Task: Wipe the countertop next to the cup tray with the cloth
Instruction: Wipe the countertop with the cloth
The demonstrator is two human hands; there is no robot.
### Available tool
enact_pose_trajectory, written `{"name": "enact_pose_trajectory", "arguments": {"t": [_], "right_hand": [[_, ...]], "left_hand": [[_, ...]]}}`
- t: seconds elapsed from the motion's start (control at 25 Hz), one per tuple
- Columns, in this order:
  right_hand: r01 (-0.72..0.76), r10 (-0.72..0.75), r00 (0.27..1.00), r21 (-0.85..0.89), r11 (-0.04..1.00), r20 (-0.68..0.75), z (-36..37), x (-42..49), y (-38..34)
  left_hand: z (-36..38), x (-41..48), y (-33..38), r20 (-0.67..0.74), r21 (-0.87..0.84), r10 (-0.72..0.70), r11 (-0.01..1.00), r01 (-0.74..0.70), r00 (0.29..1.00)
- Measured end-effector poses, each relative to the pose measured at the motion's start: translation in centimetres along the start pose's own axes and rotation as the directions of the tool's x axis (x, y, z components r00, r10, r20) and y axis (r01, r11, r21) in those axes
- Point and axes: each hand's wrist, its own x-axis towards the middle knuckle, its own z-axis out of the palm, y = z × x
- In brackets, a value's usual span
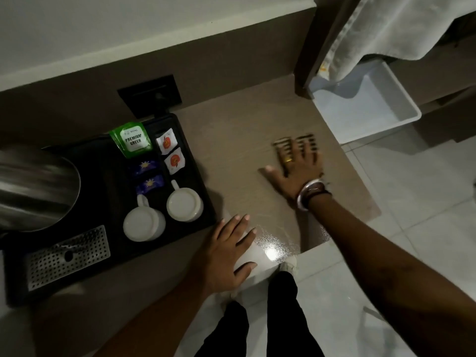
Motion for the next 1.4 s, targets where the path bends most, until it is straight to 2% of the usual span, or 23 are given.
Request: {"name": "enact_pose_trajectory", "arguments": {"t": [0.12,0.16,0.24,0.32,0.4,0.44,0.52,0.6,0.64,0.68,0.72,0.76,0.84,0.92,0.96,1.04,1.08,1.16,1.2,1.24,1.28,1.36,1.4], "right_hand": [[0.336,-0.334,0.942,-0.045,0.941,0.043,2.4,-6.2,-3.2],[0.348,-0.347,0.937,-0.054,0.936,0.030,2.7,-8.7,-2.0],[0.271,-0.272,0.962,-0.049,0.961,0.000,1.3,-10.0,3.4],[0.067,-0.068,0.998,-0.057,0.996,-0.010,-0.6,-6.1,8.4],[-0.095,0.096,0.992,0.012,0.995,-0.080,-2.2,0.8,8.6],[-0.126,0.130,0.986,0.044,0.991,-0.100,-2.5,4.1,6.4],[-0.019,0.021,0.998,0.027,0.999,-0.064,-1.3,7.1,-0.4],[0.238,-0.239,0.971,-0.021,0.971,-0.012,0.8,3.7,-5.9],[0.384,-0.383,0.924,-0.044,0.922,0.022,2.1,0.1,-6.8],[0.467,-0.465,0.884,-0.038,0.883,0.047,3.4,-3.7,-6.2],[0.478,-0.476,0.878,-0.032,0.878,0.052,3.7,-6.8,-4.5],[0.434,-0.432,0.901,-0.042,0.900,0.053,3.3,-8.6,-1.8],[0.207,-0.208,0.978,-0.048,0.977,0.001,1.5,-6.7,3.7],[-0.062,0.065,0.996,0.049,0.997,-0.069,-1.4,0.7,4.7],[-0.123,0.132,0.988,0.100,0.987,-0.086,-2.4,5.1,3.2],[-0.017,0.019,0.999,0.051,0.999,-0.034,-2.8,10.0,-3.4],[0.123,-0.122,0.992,0.012,0.992,-0.023,-1.7,9.5,-6.3],[0.448,-0.446,0.894,-0.060,0.892,0.034,1.2,3.4,-7.9],[0.514,-0.513,0.858,-0.069,0.855,0.024,2.9,-1.6,-6.1],[0.511,-0.511,0.860,-0.070,0.857,0.023,3.4,-6.1,-3.2],[0.448,-0.450,0.893,-0.055,0.892,-0.018,2.7,-8.4,0.4],[0.215,-0.216,0.976,-0.038,0.976,-0.014,0.3,-4.4,5.8],[0.083,-0.083,0.996,0.019,0.996,-0.020,-1.3,0.1,5.8]], "left_hand": [[0.1,-0.3,-0.2,0.045,-0.044,0.004,0.999,-0.002,0.999],[0.0,-0.4,-0.2,0.054,-0.051,0.002,0.999,0.000,0.999],[0.1,-0.4,-0.2,0.065,-0.070,-0.017,0.997,0.021,0.998],[0.3,-0.4,-0.1,0.060,-0.053,-0.021,0.998,0.024,0.998],[0.1,-0.2,0.0,0.063,-0.029,-0.029,0.999,0.031,0.998],[-0.2,0.0,-0.2,0.073,-0.026,-0.024,0.999,0.026,0.997],[-0.5,0.0,-0.3,0.099,-0.036,-0.008,0.999,0.011,0.995],[-0.8,-0.1,-0.3,0.113,-0.056,0.001,0.998,0.005,0.994],[-1.0,-0.1,-0.2,0.123,-0.060,0.004,0.998,0.004,0.992],[-1.2,-0.2,-0.1,0.136,-0.059,0.005,0.998,0.003,0.991],[-1.3,0.0,-0.1,0.144,-0.055,0.000,0.998,0.008,0.990],[-1.3,0.3,-0.1,0.147,-0.046,-0.001,0.999,0.008,0.989],[-0.9,0.3,-0.2,0.153,-0.040,0.002,0.999,0.004,0.988],[-0.4,-0.1,-0.4,0.144,-0.046,0.008,0.999,-0.001,0.990],[-0.2,-0.1,-0.4,0.133,-0.069,0.015,0.998,-0.006,0.991],[-0.1,0.1,-0.4,0.085,-0.140,0.017,0.990,-0.005,0.996],[-0.3,0.0,-0.3,0.086,-0.157,0.013,0.988,0.000,0.996],[-1.2,0.1,-0.2,0.107,-0.135,0.014,0.991,0.001,0.994],[-1.5,0.2,-0.2,0.102,-0.116,0.017,0.993,-0.005,0.995],[-1.5,0.2,-0.2,0.095,-0.111,0.016,0.994,-0.006,0.995],[-1.3,0.1,-0.1,0.088,-0.125,0.014,0.992,-0.003,0.996],[-0.9,0.0,0.0,0.070,-0.163,-0.005,0.987,0.017,0.998],[-0.8,-0.1,0.0,0.070,-0.169,-0.008,0.985,0.020,0.998]]}}
